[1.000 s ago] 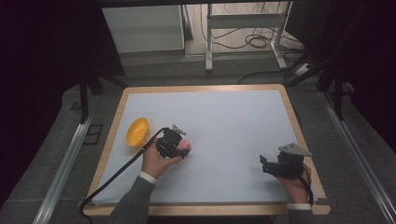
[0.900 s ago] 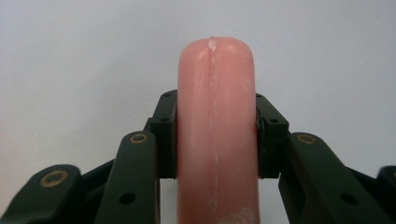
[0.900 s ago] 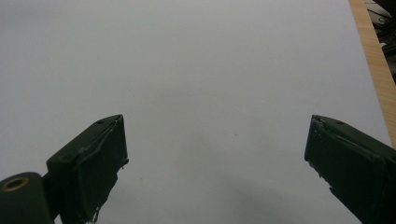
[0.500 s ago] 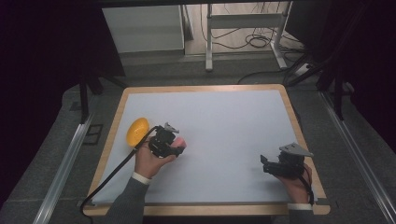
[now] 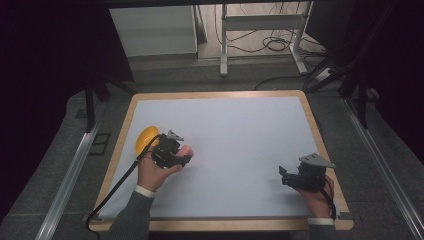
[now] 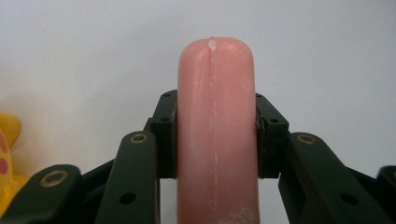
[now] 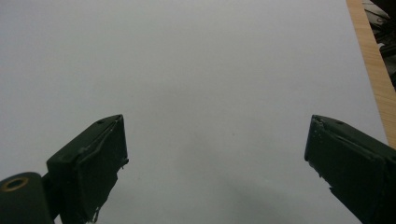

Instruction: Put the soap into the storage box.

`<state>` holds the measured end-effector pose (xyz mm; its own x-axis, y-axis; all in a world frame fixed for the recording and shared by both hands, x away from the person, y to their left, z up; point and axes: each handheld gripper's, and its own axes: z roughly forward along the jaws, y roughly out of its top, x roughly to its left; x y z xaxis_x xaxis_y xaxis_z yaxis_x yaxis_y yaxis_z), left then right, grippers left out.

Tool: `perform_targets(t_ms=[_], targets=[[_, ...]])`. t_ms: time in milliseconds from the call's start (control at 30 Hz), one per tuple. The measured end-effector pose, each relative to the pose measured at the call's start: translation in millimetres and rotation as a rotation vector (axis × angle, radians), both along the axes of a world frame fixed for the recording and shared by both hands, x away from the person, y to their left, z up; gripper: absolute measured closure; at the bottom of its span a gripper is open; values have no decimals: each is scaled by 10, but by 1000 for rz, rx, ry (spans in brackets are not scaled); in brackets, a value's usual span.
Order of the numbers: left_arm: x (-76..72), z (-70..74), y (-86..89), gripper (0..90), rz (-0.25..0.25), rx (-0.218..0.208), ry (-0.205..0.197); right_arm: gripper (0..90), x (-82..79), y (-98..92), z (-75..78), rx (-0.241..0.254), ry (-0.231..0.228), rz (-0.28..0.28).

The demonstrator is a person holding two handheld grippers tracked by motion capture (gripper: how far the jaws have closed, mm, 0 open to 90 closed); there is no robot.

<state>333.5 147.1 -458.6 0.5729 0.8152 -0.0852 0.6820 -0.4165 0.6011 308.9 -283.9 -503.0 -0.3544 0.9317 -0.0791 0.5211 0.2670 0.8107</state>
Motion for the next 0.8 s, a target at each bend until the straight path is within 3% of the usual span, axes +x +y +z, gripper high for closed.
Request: perform_targets(t_ms=[800], targets=[[11, 139, 222, 600, 46, -36, -39, 55, 3, 1, -10, -4, 4, 2]])
